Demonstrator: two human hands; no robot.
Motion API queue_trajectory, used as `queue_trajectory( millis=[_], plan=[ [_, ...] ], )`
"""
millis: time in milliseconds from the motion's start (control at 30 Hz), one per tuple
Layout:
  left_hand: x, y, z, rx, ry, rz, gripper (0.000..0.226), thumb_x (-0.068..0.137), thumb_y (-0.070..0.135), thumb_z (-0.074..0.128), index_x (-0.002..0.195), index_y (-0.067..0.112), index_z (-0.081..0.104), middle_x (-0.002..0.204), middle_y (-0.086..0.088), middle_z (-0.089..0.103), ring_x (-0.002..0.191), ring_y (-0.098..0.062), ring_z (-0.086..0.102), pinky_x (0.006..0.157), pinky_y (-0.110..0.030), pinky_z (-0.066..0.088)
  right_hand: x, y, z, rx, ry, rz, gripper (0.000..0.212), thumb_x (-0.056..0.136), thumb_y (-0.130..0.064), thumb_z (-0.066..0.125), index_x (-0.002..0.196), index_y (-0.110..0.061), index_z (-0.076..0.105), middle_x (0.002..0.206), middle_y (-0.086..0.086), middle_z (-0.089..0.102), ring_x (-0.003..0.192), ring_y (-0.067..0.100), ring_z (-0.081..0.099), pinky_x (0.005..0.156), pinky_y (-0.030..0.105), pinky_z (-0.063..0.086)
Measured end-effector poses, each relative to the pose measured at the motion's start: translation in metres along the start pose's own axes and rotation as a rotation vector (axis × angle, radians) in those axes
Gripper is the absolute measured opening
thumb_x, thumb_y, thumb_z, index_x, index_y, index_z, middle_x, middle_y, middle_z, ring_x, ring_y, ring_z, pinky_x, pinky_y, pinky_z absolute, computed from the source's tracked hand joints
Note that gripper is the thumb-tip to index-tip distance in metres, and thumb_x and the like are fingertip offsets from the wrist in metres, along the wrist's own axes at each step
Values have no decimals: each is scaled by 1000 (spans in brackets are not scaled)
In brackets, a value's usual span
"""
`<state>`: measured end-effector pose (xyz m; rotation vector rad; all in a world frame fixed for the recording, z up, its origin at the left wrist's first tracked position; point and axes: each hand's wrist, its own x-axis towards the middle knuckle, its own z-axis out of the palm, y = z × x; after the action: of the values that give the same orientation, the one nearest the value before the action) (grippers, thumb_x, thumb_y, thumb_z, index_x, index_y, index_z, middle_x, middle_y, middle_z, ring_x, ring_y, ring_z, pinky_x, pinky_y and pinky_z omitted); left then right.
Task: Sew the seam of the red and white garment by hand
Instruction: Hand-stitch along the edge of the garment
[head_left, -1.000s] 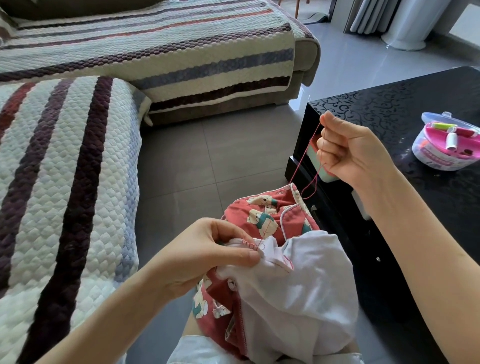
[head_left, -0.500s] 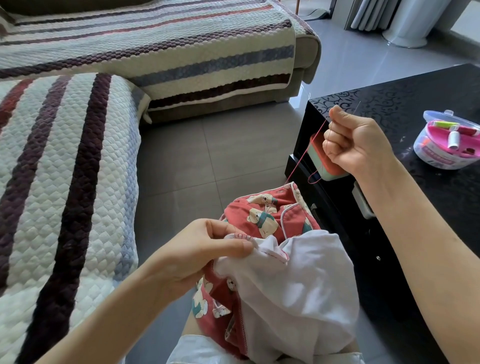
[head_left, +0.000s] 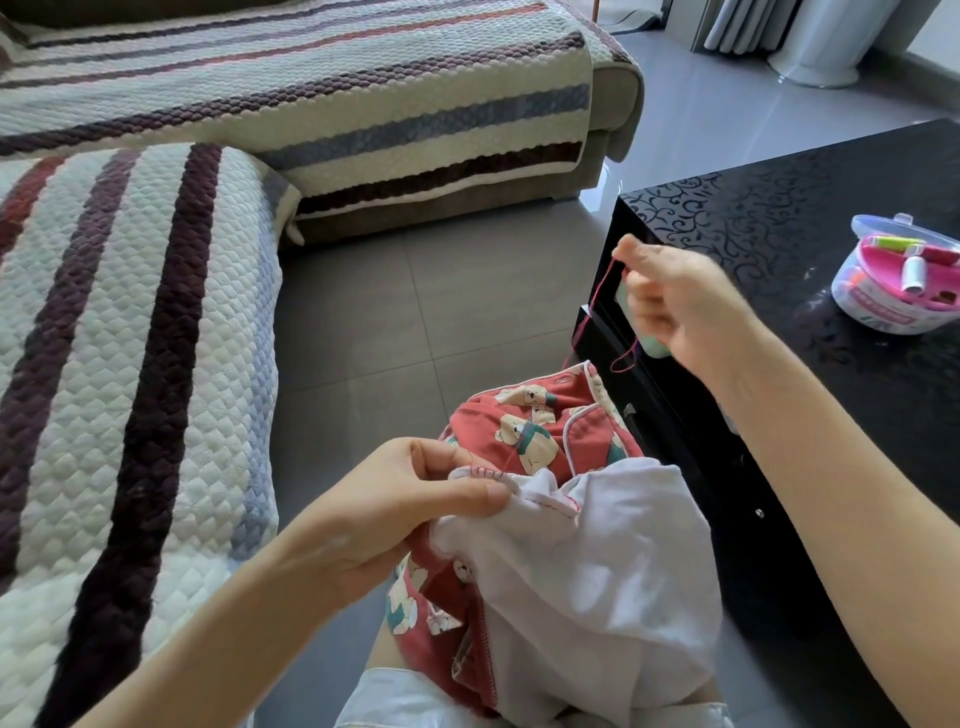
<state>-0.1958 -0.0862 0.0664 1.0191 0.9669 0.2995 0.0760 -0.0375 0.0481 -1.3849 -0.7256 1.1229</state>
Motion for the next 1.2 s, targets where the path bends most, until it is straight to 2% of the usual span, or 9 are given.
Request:
queue_trajectory(
  millis=[67, 167, 267, 400, 500, 600, 833, 1033, 1200],
  plan=[
    [0, 2, 0, 3, 11, -3, 13, 58, 1, 83, 69, 4, 76, 66, -11, 70, 58, -14, 66, 52, -18, 50, -23, 9, 12, -196, -117, -62, 13, 98, -30, 51, 89, -22, 49, 46, -13, 35, 40, 1, 27, 40, 15, 24],
    [1, 4, 0, 3, 35, 6, 16, 58, 10, 75, 72, 3, 77, 68, -11, 70, 59, -13, 66, 52, -18, 50, -69, 26, 26, -323, -325, -241, 6, 87, -20, 48, 83, -16, 52, 54, -14, 46, 50, -1, 38, 51, 12, 32],
    [2, 5, -1, 32, 30, 24, 21, 60, 13, 73, 78, 1, 77, 73, -13, 71, 64, -14, 66, 55, -19, 51, -102, 45, 29, -472, -491, -370, 10, 91, -22, 52, 84, -17, 57, 63, 4, 52, 57, 14, 43, 63, 22, 35],
    [1, 4, -2, 36, 17, 43, 15, 61, 12, 72, 73, 6, 77, 71, -10, 71, 63, -13, 66, 55, -18, 51, -114, 56, 31, -486, -459, -434, 13, 88, -36, 52, 85, -29, 63, 73, 13, 61, 59, 26, 52, 56, 36, 42],
    [2, 2, -3, 36, 18, 40, 17, 60, 13, 74, 74, 5, 77, 73, -12, 72, 65, -15, 67, 57, -19, 52, -116, 60, 31, -480, -444, -463, 13, 88, -37, 53, 88, -30, 64, 74, 7, 63, 62, 22, 54, 56, 33, 43],
    [2, 3, -4, 41, 8, 36, 9, 64, 10, 79, 73, 7, 78, 72, -11, 72, 63, -14, 67, 56, -19, 52, -116, 61, 30, -476, -454, -448, 14, 88, -37, 53, 87, -29, 64, 77, 9, 64, 66, 26, 57, 59, 41, 45],
    [1, 4, -2, 16, -6, 15, 10, 60, 13, 71, 67, 8, 77, 68, -9, 71, 59, -13, 66, 54, -19, 51, -118, 60, 33, -426, -460, -445, 16, 88, -32, 54, 87, -22, 67, 79, 5, 65, 69, 29, 58, 62, 46, 44],
    [1, 3, -4, 0, -23, 6, 6, 69, 7, 80, 73, 6, 77, 72, -11, 72, 61, -14, 67, 54, -19, 51, -118, 59, 33, -425, -458, -426, 15, 87, -36, 53, 88, -28, 66, 78, 6, 65, 66, 36, 56, 59, 51, 42],
    [1, 4, -4, -14, -18, -2, 11, 68, 11, 76, 76, 4, 77, 75, -13, 72, 63, -15, 68, 55, -19, 52, -119, 58, 33, -417, -456, -418, 16, 87, -35, 53, 86, -26, 66, 80, 5, 65, 68, 36, 57, 59, 52, 43]
  ],
)
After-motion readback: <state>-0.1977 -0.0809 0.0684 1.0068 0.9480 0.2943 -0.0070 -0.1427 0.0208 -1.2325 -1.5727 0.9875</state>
